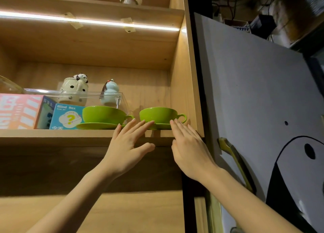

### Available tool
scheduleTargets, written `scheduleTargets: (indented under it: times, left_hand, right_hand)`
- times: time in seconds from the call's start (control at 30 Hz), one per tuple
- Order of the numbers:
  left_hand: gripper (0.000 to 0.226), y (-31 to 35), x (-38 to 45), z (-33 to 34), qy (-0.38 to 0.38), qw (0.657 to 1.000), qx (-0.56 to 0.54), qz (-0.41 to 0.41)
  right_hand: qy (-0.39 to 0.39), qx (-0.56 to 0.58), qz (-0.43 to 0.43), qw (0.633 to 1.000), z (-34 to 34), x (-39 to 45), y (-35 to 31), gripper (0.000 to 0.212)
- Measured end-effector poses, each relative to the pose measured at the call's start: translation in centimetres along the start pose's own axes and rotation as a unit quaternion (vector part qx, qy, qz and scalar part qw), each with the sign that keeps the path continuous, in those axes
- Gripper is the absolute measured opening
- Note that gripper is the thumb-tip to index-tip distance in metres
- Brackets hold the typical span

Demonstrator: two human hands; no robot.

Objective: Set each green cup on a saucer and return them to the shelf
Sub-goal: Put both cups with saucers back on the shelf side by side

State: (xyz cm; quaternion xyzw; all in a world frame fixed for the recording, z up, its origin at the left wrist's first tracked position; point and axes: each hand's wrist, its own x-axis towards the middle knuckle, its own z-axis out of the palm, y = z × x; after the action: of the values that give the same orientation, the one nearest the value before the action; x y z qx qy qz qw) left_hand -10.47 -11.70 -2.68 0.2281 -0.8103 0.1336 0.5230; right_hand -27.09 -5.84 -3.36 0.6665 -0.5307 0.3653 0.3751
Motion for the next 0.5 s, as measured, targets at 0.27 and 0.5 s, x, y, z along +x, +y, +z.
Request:
scheduleTargets:
  times: [0.27,0.5]
  left_hand:
    - [0.066,-0.54,-0.24,0.36,0.006,1.000,0.025,0.012]
    - [0.069,-1.00,-0.52,0.24,-0.009,0.997,0.069,0.022]
  right_hand:
    - [-0.004,0.010,0.009,1.000,0.27,-0.20,0.15,0.057]
    - [0.016,0.016,0.018,1.000,0.47,-0.06,-0.16,0.055]
